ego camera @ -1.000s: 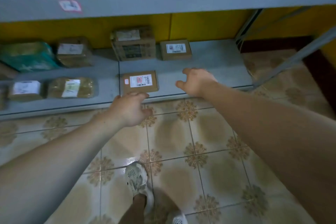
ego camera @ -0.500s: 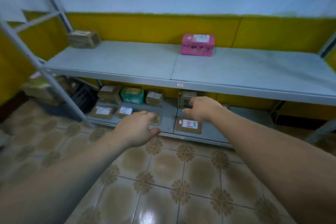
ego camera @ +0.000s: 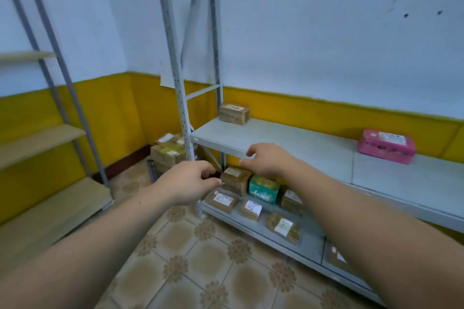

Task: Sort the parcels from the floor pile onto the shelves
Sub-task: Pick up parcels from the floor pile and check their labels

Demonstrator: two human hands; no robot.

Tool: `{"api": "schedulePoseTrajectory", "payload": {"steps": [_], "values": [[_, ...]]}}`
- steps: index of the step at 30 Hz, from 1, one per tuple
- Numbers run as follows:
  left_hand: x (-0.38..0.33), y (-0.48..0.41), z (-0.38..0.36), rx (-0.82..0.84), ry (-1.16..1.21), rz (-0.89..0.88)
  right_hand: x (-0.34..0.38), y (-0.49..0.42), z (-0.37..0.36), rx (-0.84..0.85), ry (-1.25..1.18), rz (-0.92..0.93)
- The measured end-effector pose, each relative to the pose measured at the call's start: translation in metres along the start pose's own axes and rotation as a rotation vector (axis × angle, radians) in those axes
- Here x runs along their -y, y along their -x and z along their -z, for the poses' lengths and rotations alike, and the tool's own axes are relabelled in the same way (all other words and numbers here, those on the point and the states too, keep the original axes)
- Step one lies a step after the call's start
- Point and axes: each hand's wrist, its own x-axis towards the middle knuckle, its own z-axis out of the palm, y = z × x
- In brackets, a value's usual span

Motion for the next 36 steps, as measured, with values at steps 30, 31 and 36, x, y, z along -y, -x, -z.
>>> {"api": "schedulePoseTrajectory", "payload": {"steps": [30, 31, 36], "values": [[0.386, -0.321, 0.127, 0.070, 0.096, 0.268, 0.262, -0.502, -0.084, 0.176, 0.067, 0.328], [0.403, -0.332, 0.128, 0.075, 0.098, 0.274, 0.270, -0.520, -0.091, 0.191, 0.066, 0.321], [0.491, -0.398, 0.134, 0.114, 0.079, 0.262, 0.313, -0.616, -0.130, 0.222, 0.047, 0.262]]}}
